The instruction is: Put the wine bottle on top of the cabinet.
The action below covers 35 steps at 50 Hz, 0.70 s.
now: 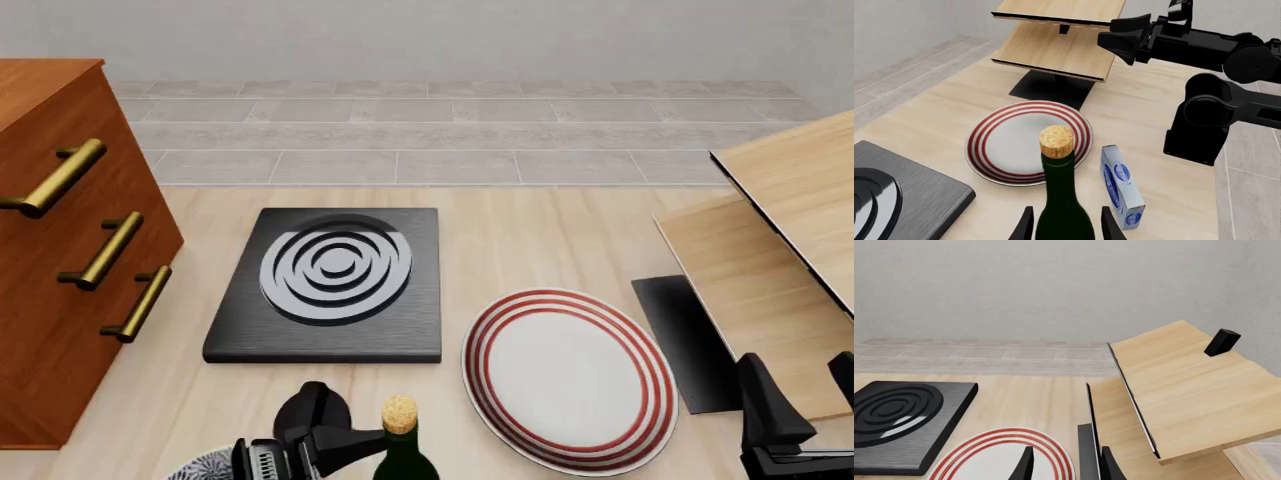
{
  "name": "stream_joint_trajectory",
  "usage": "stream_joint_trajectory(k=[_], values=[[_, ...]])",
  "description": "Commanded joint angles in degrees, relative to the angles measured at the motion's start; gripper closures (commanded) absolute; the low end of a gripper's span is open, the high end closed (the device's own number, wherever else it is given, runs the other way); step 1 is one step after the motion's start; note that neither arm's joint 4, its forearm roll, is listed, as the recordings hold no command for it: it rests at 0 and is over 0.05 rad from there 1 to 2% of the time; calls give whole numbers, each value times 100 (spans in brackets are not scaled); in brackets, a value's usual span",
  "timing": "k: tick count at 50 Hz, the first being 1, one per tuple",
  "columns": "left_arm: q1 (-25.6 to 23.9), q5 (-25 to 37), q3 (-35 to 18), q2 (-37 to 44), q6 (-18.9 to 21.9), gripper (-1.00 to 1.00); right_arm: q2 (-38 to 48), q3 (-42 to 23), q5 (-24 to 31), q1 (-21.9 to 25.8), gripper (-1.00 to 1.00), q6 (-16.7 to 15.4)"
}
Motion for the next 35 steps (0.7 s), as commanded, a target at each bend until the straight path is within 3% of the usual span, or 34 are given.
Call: stream_joint_trajectory(k=[1, 35], values=[[-31, -286, -97, 436, -36, -100, 1, 0, 0, 0, -100, 0], [87, -544, -294, 939, -39, -100, 0, 0, 0, 0, -100, 0]])
